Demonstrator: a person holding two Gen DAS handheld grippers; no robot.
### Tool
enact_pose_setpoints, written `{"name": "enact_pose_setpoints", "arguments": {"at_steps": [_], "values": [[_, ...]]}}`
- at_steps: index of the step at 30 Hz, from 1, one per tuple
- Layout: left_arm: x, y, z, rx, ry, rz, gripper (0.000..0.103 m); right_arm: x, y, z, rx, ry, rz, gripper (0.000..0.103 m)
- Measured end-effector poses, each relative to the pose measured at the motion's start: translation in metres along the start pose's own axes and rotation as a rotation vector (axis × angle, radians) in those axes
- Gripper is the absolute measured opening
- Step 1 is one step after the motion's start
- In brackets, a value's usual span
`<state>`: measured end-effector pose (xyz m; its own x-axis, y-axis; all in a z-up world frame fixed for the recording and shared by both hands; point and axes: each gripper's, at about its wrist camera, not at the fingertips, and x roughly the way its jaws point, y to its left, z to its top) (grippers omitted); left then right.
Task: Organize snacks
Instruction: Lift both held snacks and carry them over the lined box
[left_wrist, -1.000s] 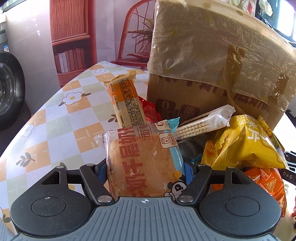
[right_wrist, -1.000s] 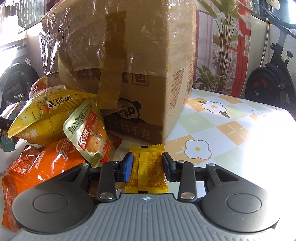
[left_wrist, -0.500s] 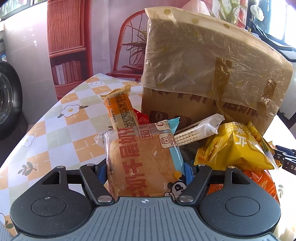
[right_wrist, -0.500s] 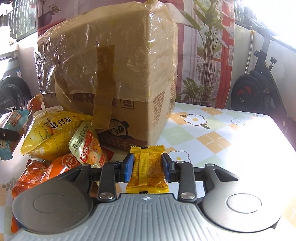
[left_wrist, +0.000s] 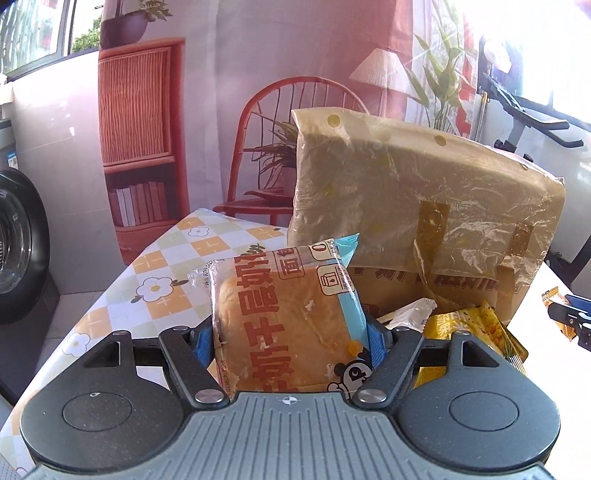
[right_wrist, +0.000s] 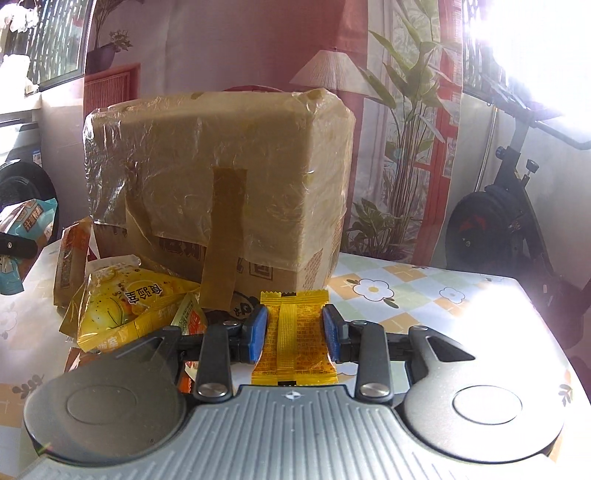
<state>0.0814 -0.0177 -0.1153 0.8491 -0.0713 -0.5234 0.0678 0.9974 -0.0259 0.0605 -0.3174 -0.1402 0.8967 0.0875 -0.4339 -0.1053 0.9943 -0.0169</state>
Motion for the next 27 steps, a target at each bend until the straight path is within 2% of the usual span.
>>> {"name": "enact_pose_setpoints", "arguments": {"at_steps": [5, 8, 11, 15, 24, 27], "values": [[-0.007, 0.001, 0.023, -0.022, -0.059, -0.013, 0.076, -0.017, 0.002, 0.019, 0.001, -0.102, -0.006, 0.034], [-0.012, 0.009, 0.044, -0.086, -0.064, -0.024, 0.076, -0.027, 0.003, 0.034, -0.015, -0.167, -0.025, 0.034], [-0.019, 0.015, 0.060, -0.110, -0.103, -0.022, 0.076, -0.032, 0.005, 0.050, -0.061, -0.201, -0.053, 0.034], [-0.027, 0.017, 0.080, -0.118, -0.148, -0.035, 0.077, -0.039, 0.002, 0.068, -0.048, -0.237, -0.040, 0.034], [-0.017, -0.006, 0.120, -0.020, -0.185, -0.099, 0.077, -0.026, 0.016, 0.115, -0.030, -0.292, 0.018, 0.034], [-0.006, -0.019, 0.139, 0.016, -0.202, -0.120, 0.077, -0.003, 0.018, 0.144, 0.030, -0.266, 0.071, 0.034]]}}
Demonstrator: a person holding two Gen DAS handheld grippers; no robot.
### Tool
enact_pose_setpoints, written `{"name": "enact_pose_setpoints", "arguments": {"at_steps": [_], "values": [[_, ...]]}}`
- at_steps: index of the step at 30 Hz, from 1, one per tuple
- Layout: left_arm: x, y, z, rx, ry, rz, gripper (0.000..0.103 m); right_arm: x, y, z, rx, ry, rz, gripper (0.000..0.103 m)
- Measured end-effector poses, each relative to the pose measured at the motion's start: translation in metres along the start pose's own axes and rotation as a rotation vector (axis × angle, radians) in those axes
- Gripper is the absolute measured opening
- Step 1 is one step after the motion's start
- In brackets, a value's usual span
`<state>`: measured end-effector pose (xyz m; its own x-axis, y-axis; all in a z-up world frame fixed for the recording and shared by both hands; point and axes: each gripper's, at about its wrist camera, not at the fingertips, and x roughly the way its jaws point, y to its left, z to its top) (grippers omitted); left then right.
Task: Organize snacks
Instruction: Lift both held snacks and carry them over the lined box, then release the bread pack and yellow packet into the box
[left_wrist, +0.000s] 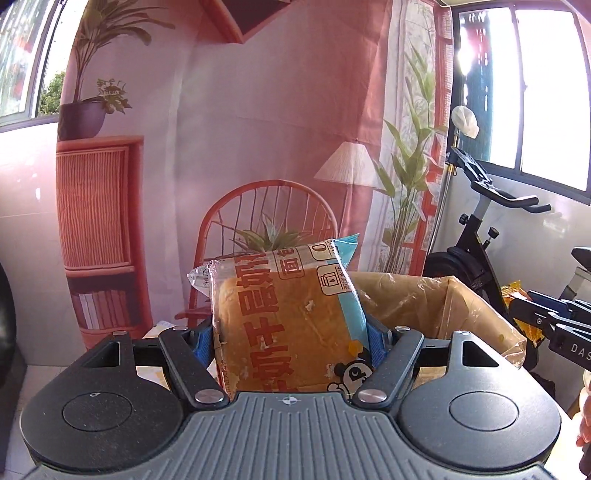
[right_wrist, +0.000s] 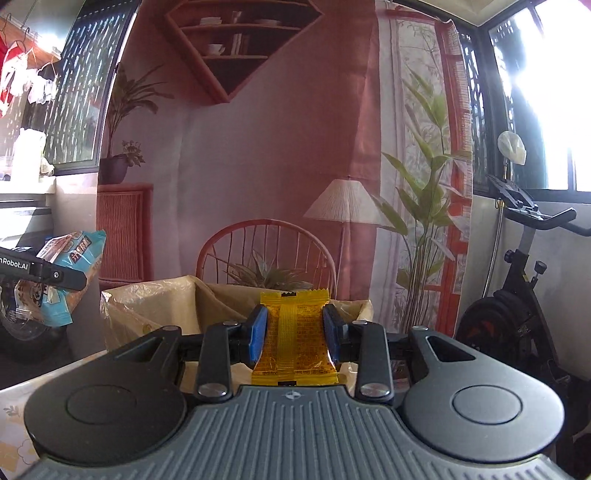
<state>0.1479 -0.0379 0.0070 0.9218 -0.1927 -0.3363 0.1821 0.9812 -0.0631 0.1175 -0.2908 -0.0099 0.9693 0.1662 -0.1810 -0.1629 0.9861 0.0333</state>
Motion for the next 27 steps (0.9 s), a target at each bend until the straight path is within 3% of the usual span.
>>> {"name": "enact_pose_setpoints", "arguments": {"at_steps": [6, 14, 19, 24, 27], "values": [[0.055, -0.019, 0.024, 0.020, 0.047, -0.031, 0.077, 0.061, 0.003, 0.009, 0.043, 0.109, -0.015, 0.034], [0.109, -0.022, 0.019, 0.010, 0.154, -0.051, 0.080, 0.089, -0.005, -0.007, 0.154, 0.202, -0.071, 0.039], [0.103, -0.009, 0.011, 0.009, 0.146, -0.050, 0.085, 0.079, -0.005, -0.007, 0.134, 0.190, -0.036, 0.048], [0.079, 0.010, 0.012, 0.023, 0.124, -0.021, 0.086, 0.063, -0.007, -0.004, 0.169, 0.162, -0.010, 0.049], [0.054, 0.027, 0.005, 0.007, 0.108, -0.002, 0.087, 0.049, -0.005, -0.004, 0.183, 0.130, 0.011, 0.057]]}}
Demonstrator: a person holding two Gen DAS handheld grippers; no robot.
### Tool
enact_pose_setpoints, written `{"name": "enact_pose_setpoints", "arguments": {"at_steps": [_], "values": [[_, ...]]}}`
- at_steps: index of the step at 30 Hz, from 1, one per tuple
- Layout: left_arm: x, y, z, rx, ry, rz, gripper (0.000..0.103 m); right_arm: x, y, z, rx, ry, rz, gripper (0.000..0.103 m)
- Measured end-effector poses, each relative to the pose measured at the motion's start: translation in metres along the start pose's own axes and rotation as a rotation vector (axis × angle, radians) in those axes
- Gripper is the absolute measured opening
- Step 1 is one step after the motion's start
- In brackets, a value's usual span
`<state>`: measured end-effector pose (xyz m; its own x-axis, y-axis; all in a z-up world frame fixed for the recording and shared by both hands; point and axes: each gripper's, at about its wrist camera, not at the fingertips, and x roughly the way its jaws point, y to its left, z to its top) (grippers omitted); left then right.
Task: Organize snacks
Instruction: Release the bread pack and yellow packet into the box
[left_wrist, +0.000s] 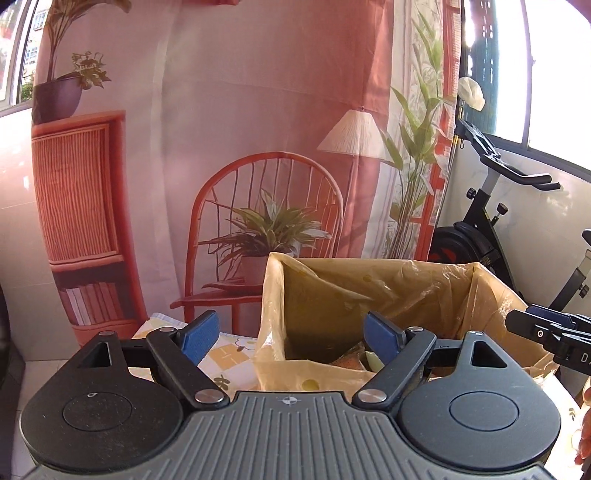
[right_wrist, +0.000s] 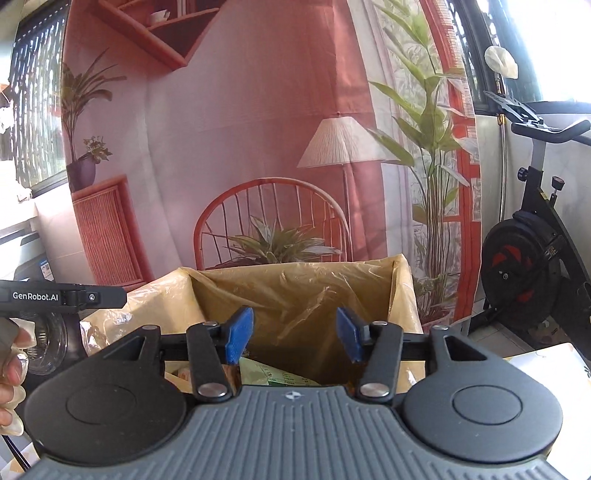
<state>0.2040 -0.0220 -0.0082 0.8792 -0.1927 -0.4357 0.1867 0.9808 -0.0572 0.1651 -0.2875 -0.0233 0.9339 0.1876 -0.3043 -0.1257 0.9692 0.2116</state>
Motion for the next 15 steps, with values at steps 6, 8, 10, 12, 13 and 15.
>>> {"name": "enact_pose_setpoints", "arguments": {"at_steps": [6, 8, 10, 12, 13, 15], "values": [[-0.028, 0.033, -0.036, -0.015, 0.062, 0.016, 0.087, -0.030, 0.010, -0.020, 0.015, -0.020, 0.010, 0.058], [-0.032, 0.043, -0.049, -0.020, 0.084, 0.036, 0.087, -0.037, 0.013, -0.030, 0.027, -0.011, 0.013, 0.058], [-0.035, 0.053, -0.062, -0.024, 0.107, 0.048, 0.087, -0.045, 0.018, -0.042, 0.029, -0.012, 0.013, 0.060], [-0.037, 0.060, -0.073, -0.028, 0.129, 0.059, 0.086, -0.048, 0.024, -0.050, 0.013, -0.003, 0.016, 0.061], [-0.037, 0.062, -0.077, -0.033, 0.135, 0.064, 0.085, -0.049, 0.027, -0.054, 0.005, 0.013, 0.019, 0.063], [-0.038, 0.066, -0.084, -0.038, 0.144, 0.067, 0.085, -0.047, 0.034, -0.064, 0.001, 0.046, 0.034, 0.064]]}}
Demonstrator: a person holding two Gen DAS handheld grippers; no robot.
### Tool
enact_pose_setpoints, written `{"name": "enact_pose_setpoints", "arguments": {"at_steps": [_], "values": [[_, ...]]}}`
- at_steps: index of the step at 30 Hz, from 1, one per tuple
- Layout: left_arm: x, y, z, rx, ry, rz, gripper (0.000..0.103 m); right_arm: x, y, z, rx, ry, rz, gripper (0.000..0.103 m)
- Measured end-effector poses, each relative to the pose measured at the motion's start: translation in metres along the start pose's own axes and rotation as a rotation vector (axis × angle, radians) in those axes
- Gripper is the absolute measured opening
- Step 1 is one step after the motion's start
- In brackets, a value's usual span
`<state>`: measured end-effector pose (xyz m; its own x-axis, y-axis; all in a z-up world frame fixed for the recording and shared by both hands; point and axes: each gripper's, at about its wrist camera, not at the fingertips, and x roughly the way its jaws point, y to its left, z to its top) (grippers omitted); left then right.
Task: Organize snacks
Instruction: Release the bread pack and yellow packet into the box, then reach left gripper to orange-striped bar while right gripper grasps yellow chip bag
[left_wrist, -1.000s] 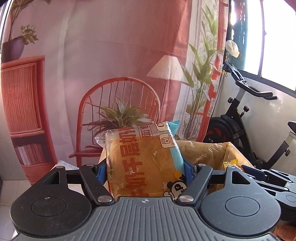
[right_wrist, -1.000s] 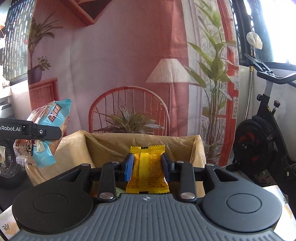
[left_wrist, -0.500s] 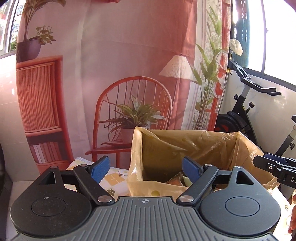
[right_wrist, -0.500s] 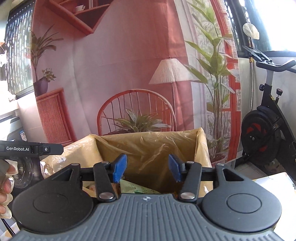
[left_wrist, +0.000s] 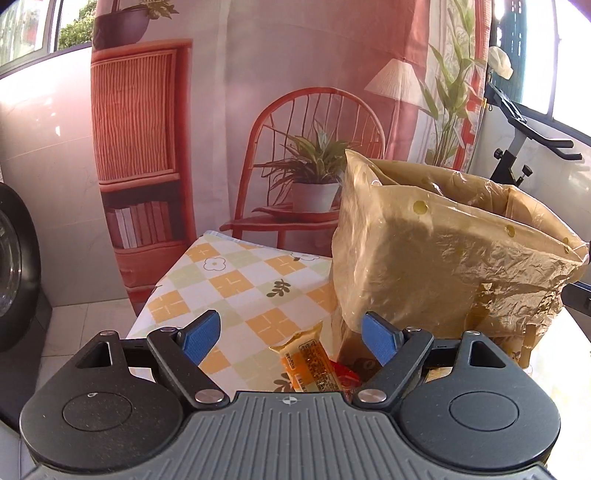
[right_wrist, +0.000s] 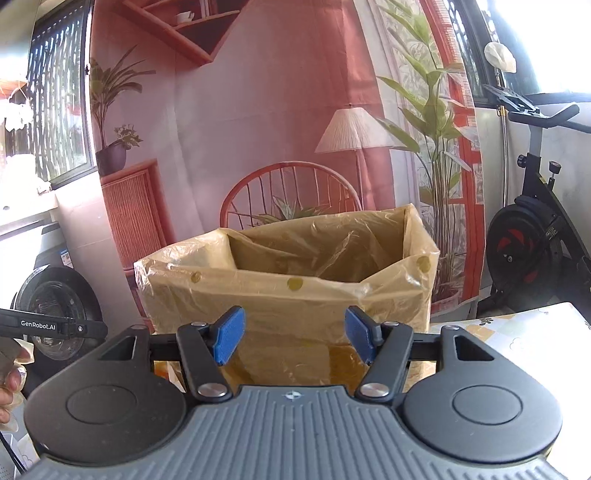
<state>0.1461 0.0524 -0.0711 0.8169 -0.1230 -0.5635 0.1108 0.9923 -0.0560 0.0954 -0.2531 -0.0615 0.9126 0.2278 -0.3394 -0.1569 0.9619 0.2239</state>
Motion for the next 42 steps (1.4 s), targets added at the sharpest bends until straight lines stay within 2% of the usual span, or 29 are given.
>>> {"name": "enact_pose_setpoints", "arguments": {"at_steps": [10, 12, 14, 17, 25, 29, 33, 36, 38, 42], "values": [[0.005, -0.009, -0.024, 0.020, 0.029, -0.062, 0.084, 0.012, 0.015, -0.047, 0.055, 0.163, -0.020, 0.064], [0.008, -0.009, -0.031, 0.025, 0.047, -0.073, 0.084, 0.014, 0.015, -0.057, 0.082, 0.194, -0.029, 0.065], [0.012, -0.010, -0.036, 0.028, 0.063, -0.073, 0.084, 0.016, 0.013, -0.064, 0.122, 0.228, -0.027, 0.071], [0.017, -0.009, -0.042, 0.018, 0.080, -0.080, 0.084, 0.021, 0.008, -0.069, 0.169, 0.264, -0.063, 0.082], [0.021, -0.010, -0.049, 0.011, 0.087, -0.094, 0.083, 0.040, 0.010, -0.072, 0.172, 0.307, -0.025, 0.083], [0.028, -0.007, -0.054, -0.006, 0.117, -0.094, 0.083, 0.053, 0.005, -0.073, 0.218, 0.324, -0.023, 0.089], [0.029, -0.005, -0.058, -0.010, 0.106, -0.103, 0.083, 0.067, -0.002, -0.078, 0.254, 0.372, -0.028, 0.093], [0.030, 0.001, -0.062, -0.056, 0.096, -0.110, 0.083, 0.064, -0.004, -0.079, 0.270, 0.363, -0.016, 0.089], [0.032, 0.001, -0.065, -0.054, 0.105, -0.097, 0.083, 0.058, -0.001, -0.078, 0.219, 0.355, -0.017, 0.080], [0.041, -0.002, -0.068, -0.033, 0.077, -0.071, 0.083, 0.042, 0.001, -0.076, 0.143, 0.313, -0.051, 0.075]]}}
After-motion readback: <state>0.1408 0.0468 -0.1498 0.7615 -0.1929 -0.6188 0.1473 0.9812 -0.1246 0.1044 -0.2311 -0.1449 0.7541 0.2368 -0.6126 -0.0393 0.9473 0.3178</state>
